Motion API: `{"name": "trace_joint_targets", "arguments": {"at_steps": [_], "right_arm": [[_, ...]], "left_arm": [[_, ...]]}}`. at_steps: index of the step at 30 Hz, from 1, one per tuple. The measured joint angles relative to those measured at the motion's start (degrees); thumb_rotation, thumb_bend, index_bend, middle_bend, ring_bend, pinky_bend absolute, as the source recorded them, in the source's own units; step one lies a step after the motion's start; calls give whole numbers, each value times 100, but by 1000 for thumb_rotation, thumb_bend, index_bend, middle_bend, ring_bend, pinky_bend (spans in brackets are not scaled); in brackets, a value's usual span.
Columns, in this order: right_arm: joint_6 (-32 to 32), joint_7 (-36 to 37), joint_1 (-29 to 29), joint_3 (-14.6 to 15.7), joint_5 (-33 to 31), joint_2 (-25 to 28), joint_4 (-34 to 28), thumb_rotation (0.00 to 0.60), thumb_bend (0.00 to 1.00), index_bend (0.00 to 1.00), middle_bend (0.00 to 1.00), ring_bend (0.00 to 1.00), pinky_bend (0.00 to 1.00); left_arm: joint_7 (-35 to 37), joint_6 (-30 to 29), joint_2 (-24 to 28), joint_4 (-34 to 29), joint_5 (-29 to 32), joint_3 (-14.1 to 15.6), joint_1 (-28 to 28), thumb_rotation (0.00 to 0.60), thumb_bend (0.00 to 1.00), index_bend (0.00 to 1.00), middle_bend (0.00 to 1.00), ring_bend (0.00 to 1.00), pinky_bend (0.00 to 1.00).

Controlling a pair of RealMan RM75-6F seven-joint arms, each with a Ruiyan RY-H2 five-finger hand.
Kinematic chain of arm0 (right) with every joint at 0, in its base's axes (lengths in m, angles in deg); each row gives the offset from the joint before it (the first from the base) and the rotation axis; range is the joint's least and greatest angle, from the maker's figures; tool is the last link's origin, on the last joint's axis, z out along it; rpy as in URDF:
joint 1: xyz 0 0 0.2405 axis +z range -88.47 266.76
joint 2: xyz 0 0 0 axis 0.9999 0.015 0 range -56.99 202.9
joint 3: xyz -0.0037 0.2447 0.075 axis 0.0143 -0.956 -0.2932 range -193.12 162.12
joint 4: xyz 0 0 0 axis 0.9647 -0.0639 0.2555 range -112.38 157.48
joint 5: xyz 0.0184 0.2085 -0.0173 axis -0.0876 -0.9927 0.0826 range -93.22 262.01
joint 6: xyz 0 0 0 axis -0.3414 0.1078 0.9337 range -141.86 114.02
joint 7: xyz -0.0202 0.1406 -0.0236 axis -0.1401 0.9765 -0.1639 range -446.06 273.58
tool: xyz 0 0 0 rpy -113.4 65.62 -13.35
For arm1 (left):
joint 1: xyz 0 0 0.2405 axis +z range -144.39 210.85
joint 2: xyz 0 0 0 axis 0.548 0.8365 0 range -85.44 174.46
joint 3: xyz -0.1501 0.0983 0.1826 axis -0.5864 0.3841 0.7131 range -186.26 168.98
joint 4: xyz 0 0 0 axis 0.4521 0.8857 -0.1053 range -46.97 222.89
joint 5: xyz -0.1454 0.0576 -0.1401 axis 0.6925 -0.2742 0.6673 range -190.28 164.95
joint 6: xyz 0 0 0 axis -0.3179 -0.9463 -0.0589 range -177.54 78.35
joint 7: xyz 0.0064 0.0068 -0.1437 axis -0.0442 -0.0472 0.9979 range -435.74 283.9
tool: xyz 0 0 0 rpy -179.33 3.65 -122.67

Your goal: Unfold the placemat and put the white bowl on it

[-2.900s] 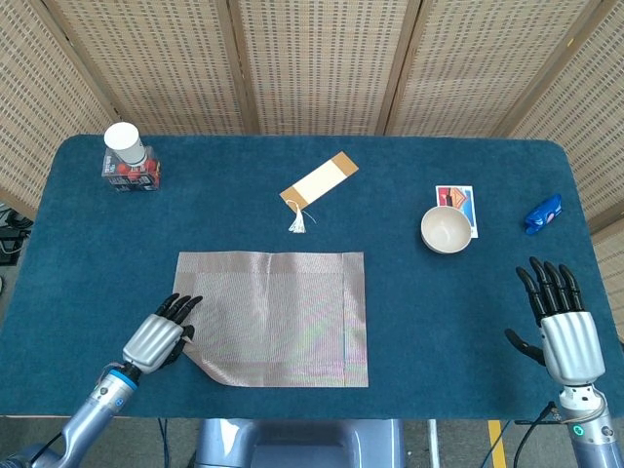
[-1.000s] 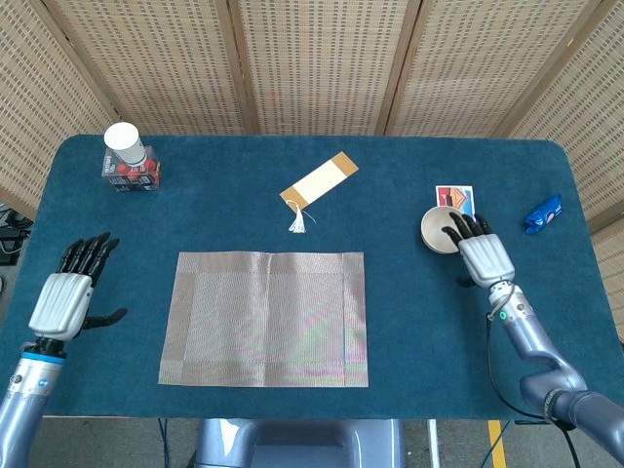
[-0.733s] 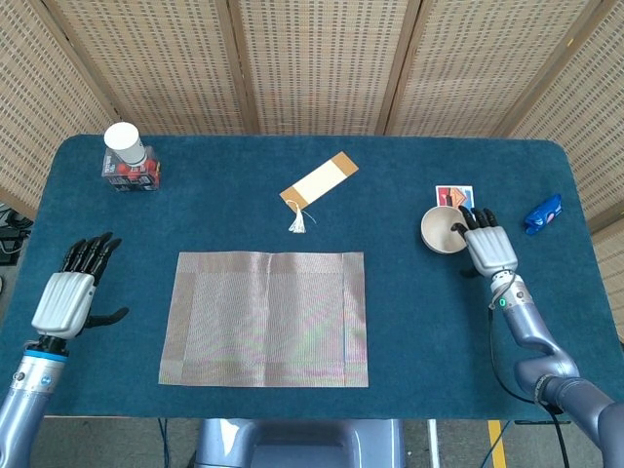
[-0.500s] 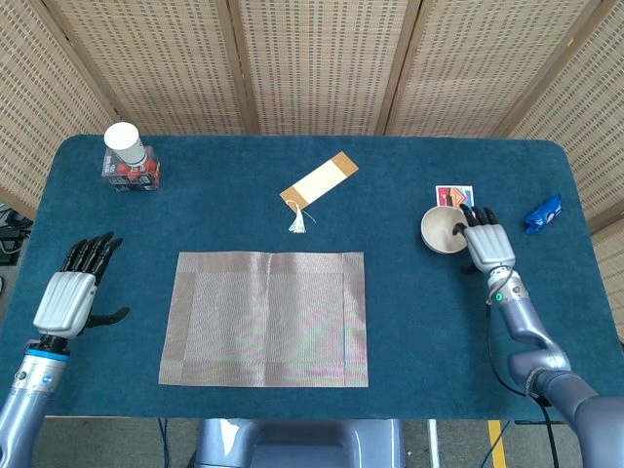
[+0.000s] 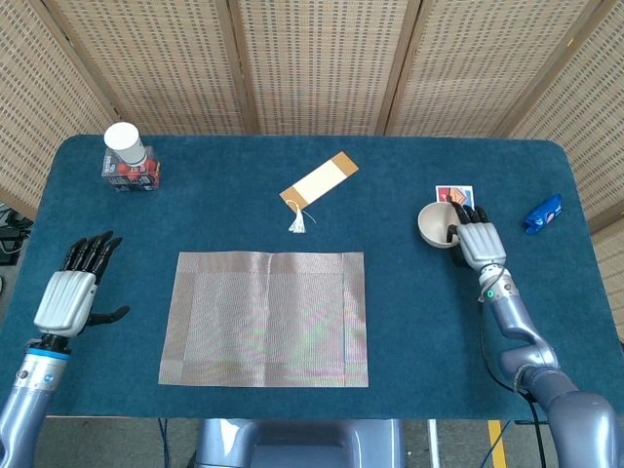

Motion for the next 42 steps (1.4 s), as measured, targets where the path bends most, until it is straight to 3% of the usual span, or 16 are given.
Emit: {"name": "trace_joint_targets", "arguments": {"at_steps": [4, 11, 24, 33, 42], "right_arm": [[-183, 243, 2, 31, 62, -112, 203, 600, 640, 729, 21, 0, 0], [-471, 576, -23, 121, 181, -239, 491, 600, 629, 754, 45, 0, 0], [-1511, 873, -129, 189, 380, -171, 392, 600, 617, 772, 78, 0, 0], [-2393, 931, -154, 195, 573, 94, -383, 600, 611, 773, 87, 0, 0], [-2902, 765, -7, 375, 1106, 518, -1907, 600, 608, 773, 100, 0, 0]], "left_arm": [[-25, 23, -26, 16, 15, -8, -6, 600, 0, 0, 0, 0, 0], [-66, 32, -52, 11, 7, -12, -2, 600, 0, 0, 0, 0, 0], [22, 24, -30, -10, -54, -16, 15, 600, 0, 0, 0, 0, 0], [190, 2, 29, -42, -152, -1, 36, 600, 0, 0, 0, 0, 0], [391, 6, 108, -54, -226, 6, 47, 600, 0, 0, 0, 0, 0]]}}
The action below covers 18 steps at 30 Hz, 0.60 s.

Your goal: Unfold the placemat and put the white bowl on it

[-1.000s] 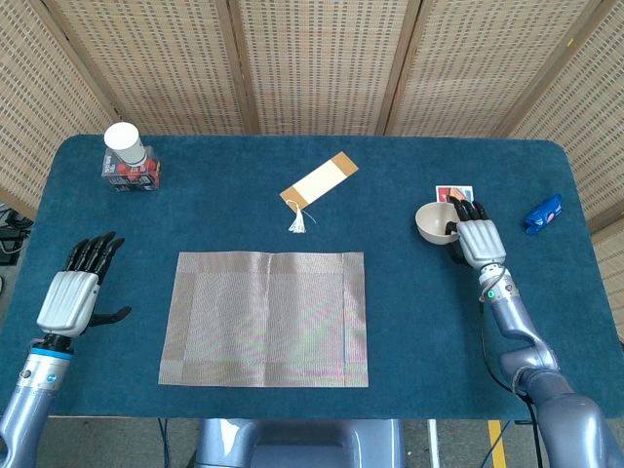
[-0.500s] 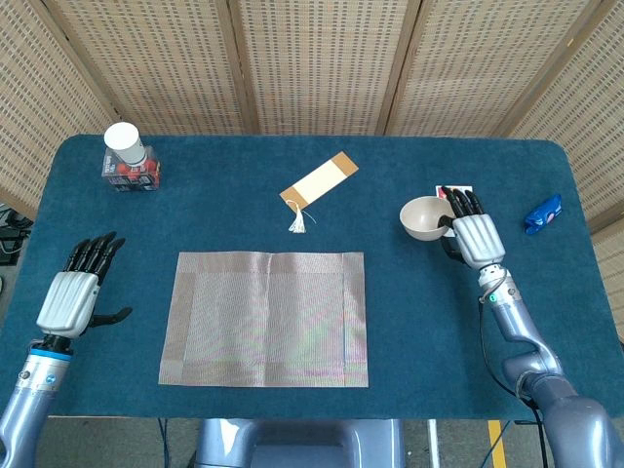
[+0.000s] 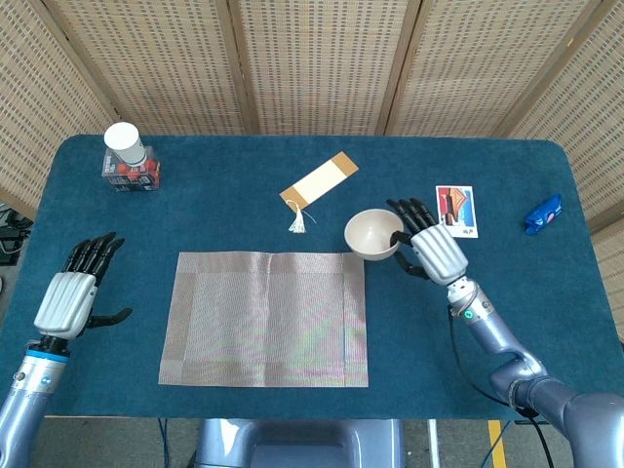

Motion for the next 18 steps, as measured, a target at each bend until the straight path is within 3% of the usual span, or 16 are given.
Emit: {"name": "trace_joint_targets", "arguments": {"at_steps": [8, 18], "right_arm": [[468, -555, 511, 175, 410, 149, -1359, 600, 608, 774, 100, 0, 0], [1261, -969, 1085, -11, 320, -455, -1647, 600, 606, 773, 102, 0, 0]], "left_arm": [[119, 3, 54, 6, 10, -21, 13, 600, 0, 0, 0, 0, 0], [231, 54, 95, 72, 111, -64, 18, 600, 0, 0, 0, 0, 0]]}}
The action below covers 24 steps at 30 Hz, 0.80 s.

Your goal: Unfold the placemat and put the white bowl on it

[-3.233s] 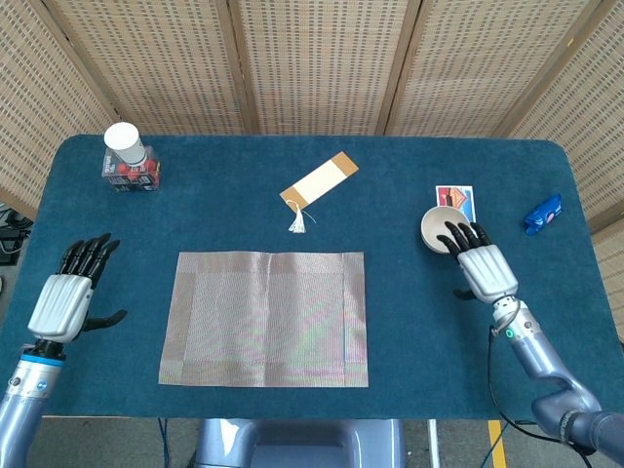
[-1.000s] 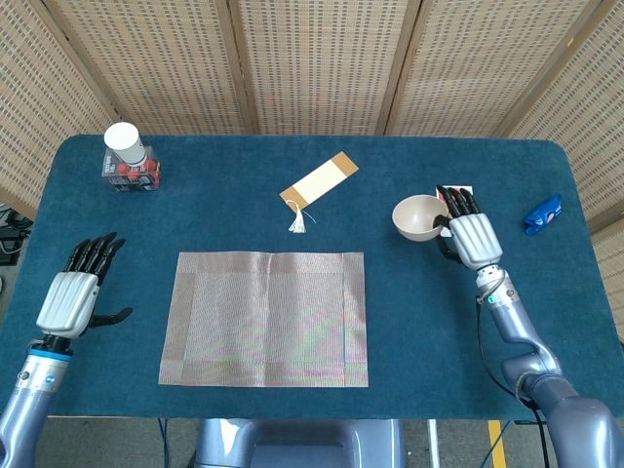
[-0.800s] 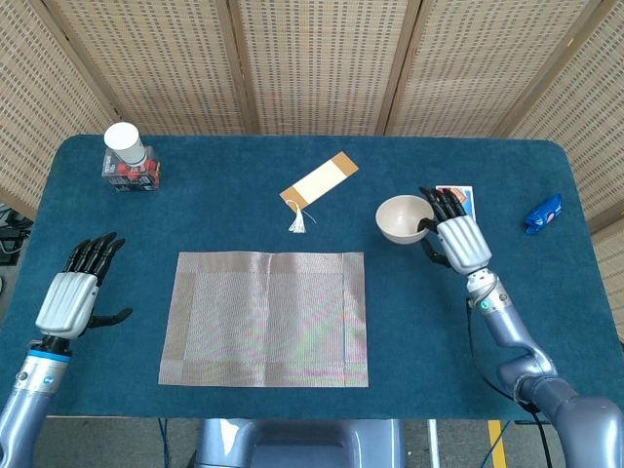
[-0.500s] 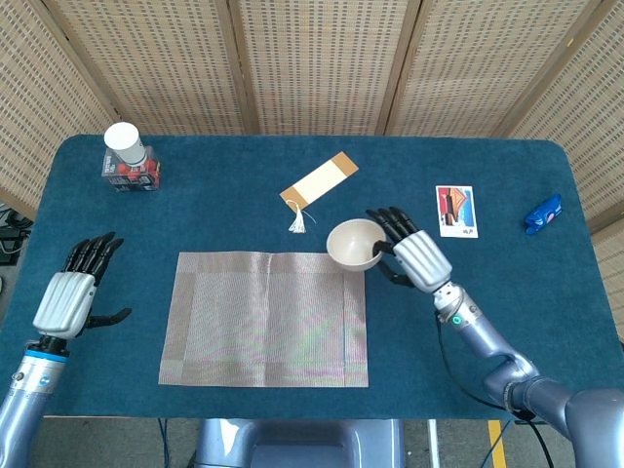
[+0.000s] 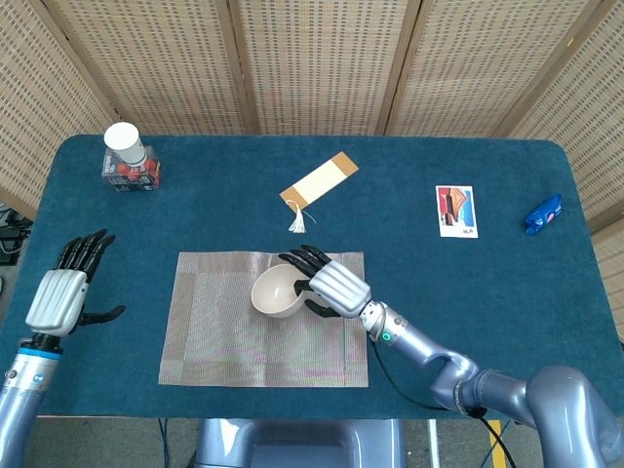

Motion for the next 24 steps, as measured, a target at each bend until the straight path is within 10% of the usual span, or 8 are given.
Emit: {"name": "trace_joint_targets", "arguments": {"at_steps": [11, 17, 24], "right_arm": [[485, -378, 269, -139, -269, -641, 318, 600, 579, 738, 90, 0, 0], [742, -585, 245, -28, -378, -628, 319, 600, 265, 200, 0, 0, 0], [849, -688, 130, 132, -422, -153, -176, 600, 189, 47, 0, 0, 0]], "left_arm": [[-25, 67, -29, 46, 57, -20, -26, 600, 0, 0, 0, 0, 0], [-56, 69, -39, 39, 67, -23, -25, 600, 0, 0, 0, 0, 0], [-63, 83, -42, 28, 51, -15, -29, 600, 0, 0, 0, 0, 0]]}}
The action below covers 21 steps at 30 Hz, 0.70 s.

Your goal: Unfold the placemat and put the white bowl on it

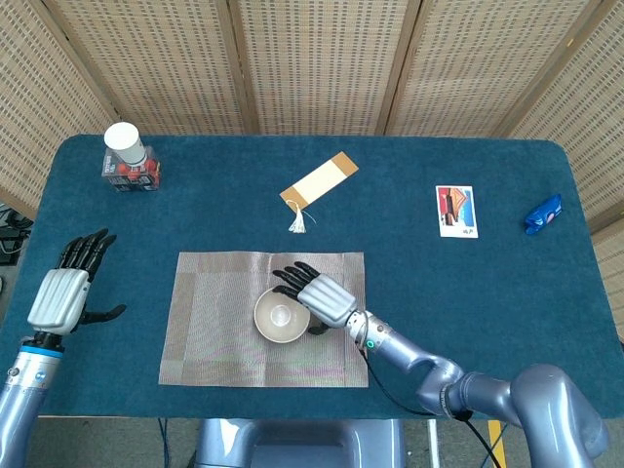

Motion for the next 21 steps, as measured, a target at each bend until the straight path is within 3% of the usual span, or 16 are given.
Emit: {"name": "trace_joint_targets", "arguments": {"at_steps": [6, 13, 21], "right_arm": [[-265, -308, -266, 165, 53, 744, -762, 600, 121, 36, 0, 0, 0], [-872, -962, -746, 441, 238, 2022, -1601, 600, 46, 36, 0, 0, 0], [-1818, -1872, -1628, 560, 44, 3208, -2055, 600, 5, 0, 0, 0, 0]], "left_arm": [[-15, -32, -1, -36, -71, 25, 10, 600, 0, 0, 0, 0, 0], [-137, -240, 10, -115, -253, 109, 106, 600, 0, 0, 0, 0, 0], [-526, -828, -28, -118, -546, 241, 392, 600, 0, 0, 0, 0, 0]]}}
